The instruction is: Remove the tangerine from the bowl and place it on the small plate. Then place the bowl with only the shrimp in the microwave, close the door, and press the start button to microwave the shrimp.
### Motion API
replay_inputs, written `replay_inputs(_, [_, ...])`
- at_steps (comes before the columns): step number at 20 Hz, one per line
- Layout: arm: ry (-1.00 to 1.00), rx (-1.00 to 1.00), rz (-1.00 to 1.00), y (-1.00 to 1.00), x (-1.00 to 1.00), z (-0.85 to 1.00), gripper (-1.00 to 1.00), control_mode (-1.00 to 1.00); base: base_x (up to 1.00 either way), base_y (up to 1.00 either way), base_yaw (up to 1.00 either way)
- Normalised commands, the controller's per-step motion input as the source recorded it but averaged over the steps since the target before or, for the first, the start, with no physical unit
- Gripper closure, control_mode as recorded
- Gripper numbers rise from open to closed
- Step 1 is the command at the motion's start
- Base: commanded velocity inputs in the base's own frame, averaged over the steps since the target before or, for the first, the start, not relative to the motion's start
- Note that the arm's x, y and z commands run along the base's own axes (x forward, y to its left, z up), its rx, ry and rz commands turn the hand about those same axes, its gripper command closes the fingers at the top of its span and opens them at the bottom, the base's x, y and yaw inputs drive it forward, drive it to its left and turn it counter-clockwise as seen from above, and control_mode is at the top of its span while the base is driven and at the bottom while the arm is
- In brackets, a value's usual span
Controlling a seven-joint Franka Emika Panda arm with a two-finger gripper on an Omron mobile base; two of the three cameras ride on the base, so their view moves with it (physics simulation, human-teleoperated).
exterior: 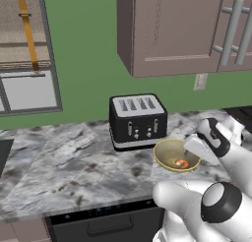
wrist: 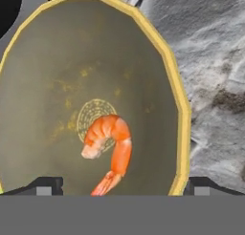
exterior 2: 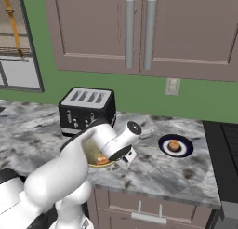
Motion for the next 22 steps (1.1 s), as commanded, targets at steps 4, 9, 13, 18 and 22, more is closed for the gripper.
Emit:
replay_inputs(4, [0.00, 0.01, 0.04, -0.20, 0.17, -0.28, -1.00, -1.00, 0.00, 0.00, 0.00])
replay_inputs(9, [0.00, 0.00, 0.00, -0.24, 0.06, -0.25, -1.00, -1.00, 0.00, 0.00, 0.00])
replay_inputs(13, [0.00, 0.00, 0.00, -0.04, 0.07, -0.19, -1.00, -1.00, 0.00, 0.00, 0.00])
replay_inputs(18, [0.00, 0.00, 0.00, 0.03, 0.04, -0.06, -1.00, -1.00, 0.00, 0.00, 0.00])
replay_inputs(22, [0.00, 0.00, 0.00, 0.25, 0.00, 0.00, 1.00, -1.00, 0.00, 0.00, 0.00])
